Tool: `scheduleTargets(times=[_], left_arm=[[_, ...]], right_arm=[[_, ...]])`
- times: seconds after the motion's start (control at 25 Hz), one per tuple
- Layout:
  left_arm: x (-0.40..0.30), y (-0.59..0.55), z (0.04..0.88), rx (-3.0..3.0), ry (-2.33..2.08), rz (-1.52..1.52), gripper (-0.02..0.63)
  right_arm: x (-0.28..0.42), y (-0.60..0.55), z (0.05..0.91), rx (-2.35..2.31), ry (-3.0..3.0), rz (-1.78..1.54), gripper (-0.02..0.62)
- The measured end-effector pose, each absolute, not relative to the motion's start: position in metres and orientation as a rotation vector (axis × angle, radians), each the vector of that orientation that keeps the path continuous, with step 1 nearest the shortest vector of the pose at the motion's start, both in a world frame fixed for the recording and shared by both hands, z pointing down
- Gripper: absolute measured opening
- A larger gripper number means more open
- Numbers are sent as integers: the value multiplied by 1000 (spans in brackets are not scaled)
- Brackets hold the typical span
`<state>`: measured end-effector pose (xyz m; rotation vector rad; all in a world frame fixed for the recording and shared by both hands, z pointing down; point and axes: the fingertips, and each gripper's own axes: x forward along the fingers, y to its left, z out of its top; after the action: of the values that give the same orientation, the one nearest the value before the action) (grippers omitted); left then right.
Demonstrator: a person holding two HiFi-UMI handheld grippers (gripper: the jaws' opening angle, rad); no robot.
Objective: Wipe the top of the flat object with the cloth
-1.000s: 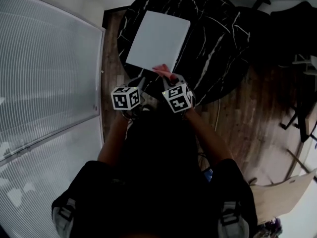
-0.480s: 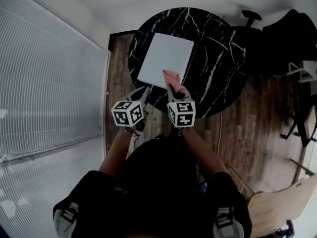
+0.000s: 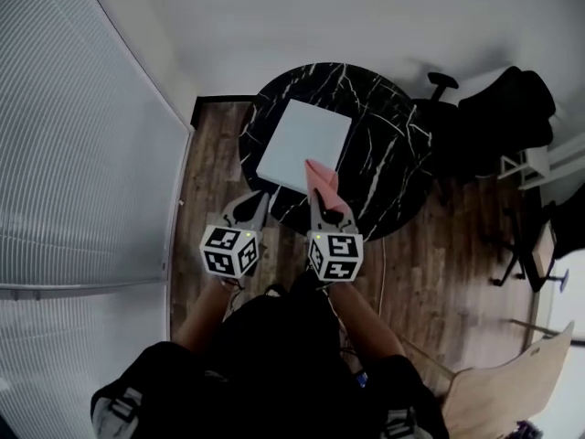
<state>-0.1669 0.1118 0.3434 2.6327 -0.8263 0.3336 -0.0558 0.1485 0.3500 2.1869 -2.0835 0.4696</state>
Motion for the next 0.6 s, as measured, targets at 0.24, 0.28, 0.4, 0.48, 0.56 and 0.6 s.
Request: scheduleTargets(times=[0.24,0.28,0.4,0.48,0.56,0.6], left_arm=[[-181,150,294,2832,-795,190,0],[-181,156,288,2854,-791,171,1],[-174,170,276,2888,-764,140,1],[-167,178,267,2910,-729,127,0],[-160,183,259,2932,-716,116,1],[-157,184,255,2942,-718,111,0]], right_arm=[[-76,202,299,2283,-2009,291,6],[-81,210,292,2286,-2001,267,6],[-86,231,277,2304,-1979,218,6],[-80,240,271,2322,-1966,190,6],[-70,246,269,2342,-1966,183,6],[-65,248,267,2350,-1973,184,5]])
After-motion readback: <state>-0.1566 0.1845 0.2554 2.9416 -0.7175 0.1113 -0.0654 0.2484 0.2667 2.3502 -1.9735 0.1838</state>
